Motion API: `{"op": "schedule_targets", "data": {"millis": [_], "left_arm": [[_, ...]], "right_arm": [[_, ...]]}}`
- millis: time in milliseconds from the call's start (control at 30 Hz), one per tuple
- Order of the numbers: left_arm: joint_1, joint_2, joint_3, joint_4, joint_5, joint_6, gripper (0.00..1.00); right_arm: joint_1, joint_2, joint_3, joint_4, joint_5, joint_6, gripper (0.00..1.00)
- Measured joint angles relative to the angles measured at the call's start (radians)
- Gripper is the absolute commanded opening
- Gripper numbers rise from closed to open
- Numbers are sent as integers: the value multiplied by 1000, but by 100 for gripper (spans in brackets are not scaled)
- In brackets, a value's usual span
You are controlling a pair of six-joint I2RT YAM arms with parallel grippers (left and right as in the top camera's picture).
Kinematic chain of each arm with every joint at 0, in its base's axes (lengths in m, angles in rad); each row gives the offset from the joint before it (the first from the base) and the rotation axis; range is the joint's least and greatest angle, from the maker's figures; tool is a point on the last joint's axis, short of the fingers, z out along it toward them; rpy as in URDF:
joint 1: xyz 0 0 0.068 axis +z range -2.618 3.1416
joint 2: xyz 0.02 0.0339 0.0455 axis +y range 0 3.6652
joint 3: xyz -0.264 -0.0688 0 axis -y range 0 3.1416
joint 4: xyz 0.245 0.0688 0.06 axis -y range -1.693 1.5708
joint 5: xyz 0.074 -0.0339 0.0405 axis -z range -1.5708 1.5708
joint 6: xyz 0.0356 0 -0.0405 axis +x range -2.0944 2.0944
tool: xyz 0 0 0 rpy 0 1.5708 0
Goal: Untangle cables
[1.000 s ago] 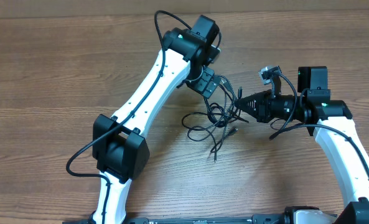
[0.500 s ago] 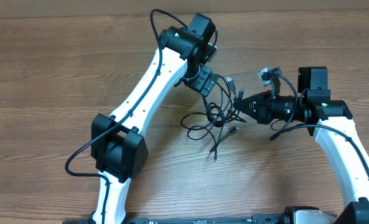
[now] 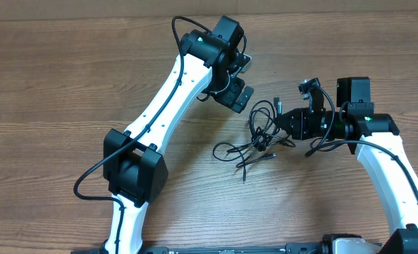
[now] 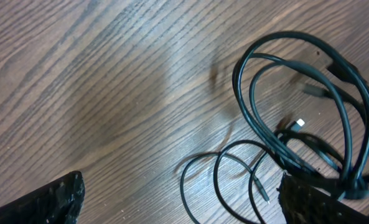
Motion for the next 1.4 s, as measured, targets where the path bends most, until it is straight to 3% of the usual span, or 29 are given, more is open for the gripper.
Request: {"op": "schedule_targets", "data": {"millis": [67, 233, 267, 300, 400, 967, 1133, 1400], "left_arm": [[0, 0, 0, -4, 3, 0, 100], [0, 0, 0, -18, 1, 0, 99], [0, 0, 0, -19, -2, 0, 100], [0, 0, 0, -19, -3, 0, 99], [0, 0, 0, -21, -13, 0, 100], [0, 0, 0, -18, -21, 1, 100], [0, 0, 0, -18, -21, 1, 100], [0, 0, 0, -18, -24, 0, 99]], "right_arm": [[0, 0, 0, -8, 49, 26, 19], [0, 0, 3, -41, 165, 63, 45], [0, 0, 4, -51, 182, 68, 55], [0, 0, 4, -59, 200, 70, 75], [0, 0, 4, -92, 227, 76, 99], [5, 0, 4, -219, 113, 74, 98], [66, 0, 4, -166, 104, 64, 90], [180, 70, 6, -69, 177, 99, 87]]}}
